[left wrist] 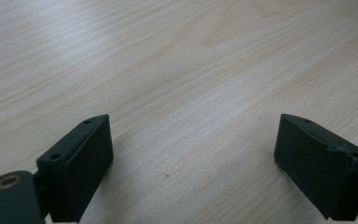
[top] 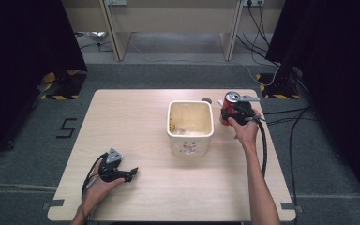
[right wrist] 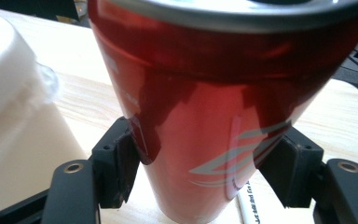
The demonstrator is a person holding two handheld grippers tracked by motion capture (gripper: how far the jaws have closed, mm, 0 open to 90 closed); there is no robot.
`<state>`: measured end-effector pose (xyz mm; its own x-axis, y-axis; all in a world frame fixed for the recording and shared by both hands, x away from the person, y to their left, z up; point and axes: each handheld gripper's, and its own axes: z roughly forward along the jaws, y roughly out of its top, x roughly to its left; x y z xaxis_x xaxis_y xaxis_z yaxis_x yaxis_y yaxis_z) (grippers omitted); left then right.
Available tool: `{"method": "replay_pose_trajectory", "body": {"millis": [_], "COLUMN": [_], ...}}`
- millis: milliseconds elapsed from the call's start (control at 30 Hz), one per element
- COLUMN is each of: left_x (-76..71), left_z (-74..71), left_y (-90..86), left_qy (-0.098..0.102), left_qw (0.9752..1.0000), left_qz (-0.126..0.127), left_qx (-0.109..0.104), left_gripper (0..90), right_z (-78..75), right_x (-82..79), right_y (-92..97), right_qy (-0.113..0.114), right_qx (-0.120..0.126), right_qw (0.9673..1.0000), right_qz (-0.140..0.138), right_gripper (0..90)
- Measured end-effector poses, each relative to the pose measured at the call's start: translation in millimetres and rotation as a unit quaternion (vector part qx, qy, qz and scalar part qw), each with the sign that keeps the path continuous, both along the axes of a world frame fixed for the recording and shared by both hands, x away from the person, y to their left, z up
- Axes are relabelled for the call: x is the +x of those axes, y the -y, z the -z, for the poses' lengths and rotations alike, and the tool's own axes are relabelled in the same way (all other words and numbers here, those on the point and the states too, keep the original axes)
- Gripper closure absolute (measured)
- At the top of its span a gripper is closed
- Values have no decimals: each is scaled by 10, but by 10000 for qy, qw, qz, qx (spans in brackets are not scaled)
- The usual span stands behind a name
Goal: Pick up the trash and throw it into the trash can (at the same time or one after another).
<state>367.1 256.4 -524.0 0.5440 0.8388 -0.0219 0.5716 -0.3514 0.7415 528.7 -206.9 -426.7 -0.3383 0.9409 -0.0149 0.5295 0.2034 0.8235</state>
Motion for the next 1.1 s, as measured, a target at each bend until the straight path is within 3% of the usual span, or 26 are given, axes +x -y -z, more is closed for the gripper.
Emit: {"method": "replay_pose_trajectory", "body": {"millis": [133,500,967,1100], "left_x": [0,0,0,0], "left_z": [0,0,0,0], "left_y": [0,0,0,0], "left_qy": [0,0,1,0], "left_qw": [10000,10000,10000,10000], "left_qz": [1,0,-1,1], "left_qx": [2,0,-1,2], "left_gripper": [107,107,107,107], "right_z": [-184,-540,-623,-716], "right_x": [-126,-315,-406,-445], "right_y": [1,88,104,88], "right_qy": [138,255,229,291], "right_qx": [-78,80,142,135], "right_qw": [9998,9995,9993,9992], "right_qz": [-110,-194,-243,-253], "right_gripper": [341,341,341,341]}}
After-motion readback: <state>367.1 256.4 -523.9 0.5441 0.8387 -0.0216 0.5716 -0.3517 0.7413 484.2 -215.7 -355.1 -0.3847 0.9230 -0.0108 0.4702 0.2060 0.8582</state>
